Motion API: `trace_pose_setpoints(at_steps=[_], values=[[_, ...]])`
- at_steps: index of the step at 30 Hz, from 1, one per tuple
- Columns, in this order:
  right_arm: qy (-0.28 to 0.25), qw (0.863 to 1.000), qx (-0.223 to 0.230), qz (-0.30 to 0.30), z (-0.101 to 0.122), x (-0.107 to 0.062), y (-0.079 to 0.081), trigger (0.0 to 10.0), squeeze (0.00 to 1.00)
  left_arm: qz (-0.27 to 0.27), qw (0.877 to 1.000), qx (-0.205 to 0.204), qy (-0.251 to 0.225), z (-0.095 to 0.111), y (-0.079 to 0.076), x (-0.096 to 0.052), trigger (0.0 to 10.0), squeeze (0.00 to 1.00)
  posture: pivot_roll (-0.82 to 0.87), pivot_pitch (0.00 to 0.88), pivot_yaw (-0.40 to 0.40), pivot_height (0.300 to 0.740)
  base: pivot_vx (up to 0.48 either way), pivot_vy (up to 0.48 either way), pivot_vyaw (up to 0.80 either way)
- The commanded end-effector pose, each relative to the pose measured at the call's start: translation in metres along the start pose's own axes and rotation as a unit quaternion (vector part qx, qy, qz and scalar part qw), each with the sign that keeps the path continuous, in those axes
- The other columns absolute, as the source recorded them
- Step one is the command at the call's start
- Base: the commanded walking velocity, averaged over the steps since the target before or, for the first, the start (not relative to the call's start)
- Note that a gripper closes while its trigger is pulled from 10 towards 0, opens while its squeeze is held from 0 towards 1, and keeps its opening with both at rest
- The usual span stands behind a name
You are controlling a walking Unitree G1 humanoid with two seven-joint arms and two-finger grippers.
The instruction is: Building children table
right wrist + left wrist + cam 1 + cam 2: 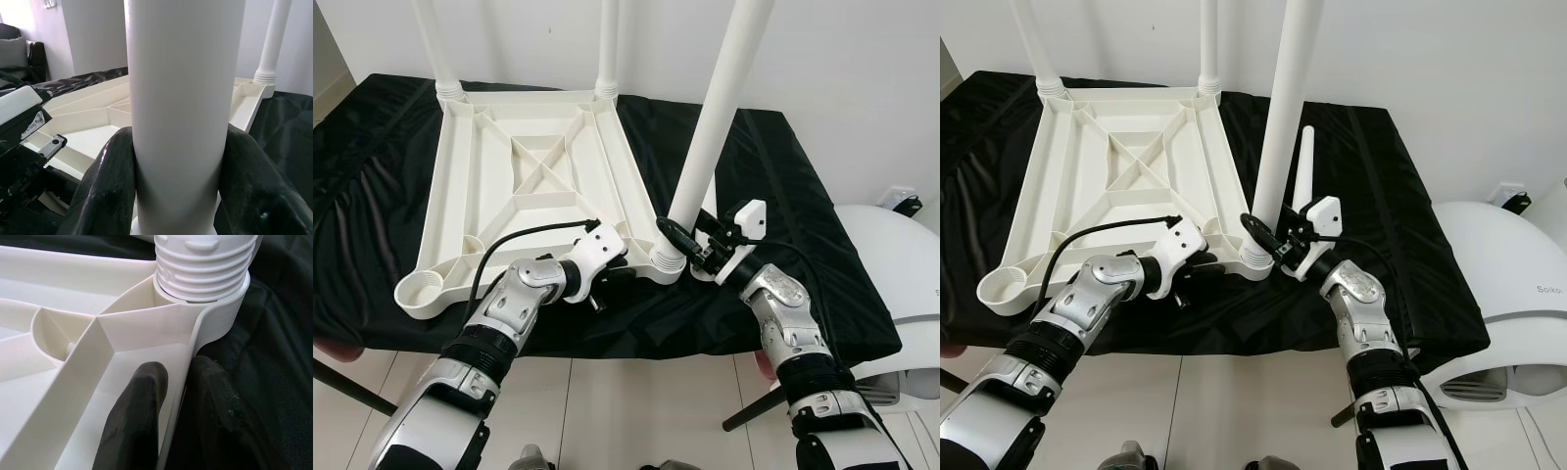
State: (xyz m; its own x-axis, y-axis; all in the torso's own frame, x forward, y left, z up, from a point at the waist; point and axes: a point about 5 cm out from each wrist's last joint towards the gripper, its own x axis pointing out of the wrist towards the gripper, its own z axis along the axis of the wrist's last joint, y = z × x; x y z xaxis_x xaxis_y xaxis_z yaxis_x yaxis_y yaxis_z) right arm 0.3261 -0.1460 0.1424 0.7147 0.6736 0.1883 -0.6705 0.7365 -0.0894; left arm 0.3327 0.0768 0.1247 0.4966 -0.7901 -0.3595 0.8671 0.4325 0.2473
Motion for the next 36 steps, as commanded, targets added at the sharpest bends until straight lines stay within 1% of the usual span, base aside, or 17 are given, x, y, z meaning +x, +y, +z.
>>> trace_pose_setpoints(at_steps=[1, 8, 16, 18, 24, 36], values=[[0.114, 0.991, 0.048, -0.055, -0.0469, -0.0285, 0.0003, 10.0, 0.00, -0.008, 0.998, 0.046, -0.050, 0.0302, 0.0027, -0.0008, 10.0, 0.00, 0.02, 0.031, -0.034, 0.740, 0.000, 0.000, 0.00], [0.112, 0.990, 0.051, -0.061, -0.0482, -0.0320, 0.0033, 10.0, 0.00, -0.007, 0.998, 0.046, -0.050, 0.0306, 0.0031, -0.0012, 10.0, 0.00, 0.02, 0.035, -0.034, 0.740, 0.000, 0.000, 0.00], [0.104, 0.989, 0.053, -0.089, -0.0479, -0.0351, 0.0030, 10.0, 0.00, -0.009, 0.998, 0.045, -0.051, 0.0305, 0.0021, -0.0008, 10.0, 0.00, 0.02, 0.040, -0.033, 0.740, 0.000, 0.000, 0.00], [0.104, 0.989, 0.053, -0.089, -0.0479, -0.0351, 0.0030, 10.0, 0.00, -0.009, 0.998, 0.045, -0.051, 0.0305, 0.0021, -0.0008, 10.0, 0.00, 0.02, 0.040, -0.033, 0.740, 0.000, 0.000, 0.00], [0.093, 0.987, 0.046, -0.125, -0.0444, -0.0331, -0.0005, 10.0, 0.00, -0.009, 0.998, 0.045, -0.051, 0.0307, 0.0023, -0.0006, 10.0, 0.00, 0.02, 0.040, -0.034, 0.740, 0.000, 0.000, 0.00], [0.084, 0.987, 0.041, -0.129, -0.0407, -0.0304, 0.0039, 10.0, 0.00, -0.008, 0.998, 0.045, -0.051, 0.0308, 0.0030, -0.0008, 10.0, 0.00, 0.02, 0.041, -0.034, 0.740, 0.000, 0.000, 0.00]])
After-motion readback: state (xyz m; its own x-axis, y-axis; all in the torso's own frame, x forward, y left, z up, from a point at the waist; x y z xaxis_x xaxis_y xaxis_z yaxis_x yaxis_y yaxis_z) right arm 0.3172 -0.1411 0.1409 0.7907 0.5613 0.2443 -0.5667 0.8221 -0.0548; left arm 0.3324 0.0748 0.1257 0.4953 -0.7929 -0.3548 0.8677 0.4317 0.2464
